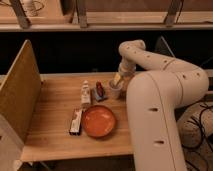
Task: Place the ceramic cup in the ceramic bowl
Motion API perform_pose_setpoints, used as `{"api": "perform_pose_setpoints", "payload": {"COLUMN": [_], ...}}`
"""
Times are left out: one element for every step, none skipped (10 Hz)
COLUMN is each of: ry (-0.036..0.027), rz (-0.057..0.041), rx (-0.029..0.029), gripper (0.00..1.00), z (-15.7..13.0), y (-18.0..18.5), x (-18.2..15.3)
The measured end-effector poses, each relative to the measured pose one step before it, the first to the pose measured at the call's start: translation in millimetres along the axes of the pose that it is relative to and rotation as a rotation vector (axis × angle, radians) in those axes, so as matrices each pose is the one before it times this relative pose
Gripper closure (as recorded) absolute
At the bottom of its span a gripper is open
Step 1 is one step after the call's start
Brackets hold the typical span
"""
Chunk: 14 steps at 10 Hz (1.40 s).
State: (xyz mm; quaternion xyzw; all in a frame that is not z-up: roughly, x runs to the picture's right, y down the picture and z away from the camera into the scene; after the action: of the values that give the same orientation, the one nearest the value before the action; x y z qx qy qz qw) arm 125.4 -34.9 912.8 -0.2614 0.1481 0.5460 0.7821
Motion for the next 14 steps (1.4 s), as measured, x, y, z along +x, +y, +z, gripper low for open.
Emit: {"api": "perform_pose_setpoints", "payload": {"ry": [0.02098, 0.02861, 0.03288, 0.01980, 0.02000, 0.00588, 0.00287, -0.00054, -0.00136, -0.01619, -0.01053, -0.01984, -0.02478, -0.02251], "rz": [0.00474, -0.00122, -0.01175, -0.00323, -0.00743, -0.00775, -0.00274, -0.00100, 0.01058, 0.01627, 0.01501, 0.01116, 0.01659, 0.00829], "rx": [0.00694, 0.00477, -0.00021, -0.00728, -0.00663, -0.00804, -0.00511, -0.00743, -0.00562, -0.00553, -0.00488, -0.00515, -0.00880, -0.00985], "gripper": [0.34, 0.34, 0.40, 0.47, 0.55, 0.69, 0.77, 0.85, 0.96, 1.00, 1.00, 1.00, 1.00, 1.00], "z": [13.93, 14.19, 16.13, 7.75, 5.94, 2.90, 0.87, -0.78, -3.01, -7.98, -9.12, -9.41, -18.30, -16.12], "y": [-0.56, 3.55, 9.20, 5.29, 3.99, 3.13, 1.93, 3.05, -4.22, -4.94, -3.89, -2.66, -3.87, -0.06], "x": [0.11, 0.12, 0.01, 1.70, 2.51, -1.19, -0.70, -1.73, 3.00, 1.06, 3.10, 0.28, 4.41, 4.50]}}
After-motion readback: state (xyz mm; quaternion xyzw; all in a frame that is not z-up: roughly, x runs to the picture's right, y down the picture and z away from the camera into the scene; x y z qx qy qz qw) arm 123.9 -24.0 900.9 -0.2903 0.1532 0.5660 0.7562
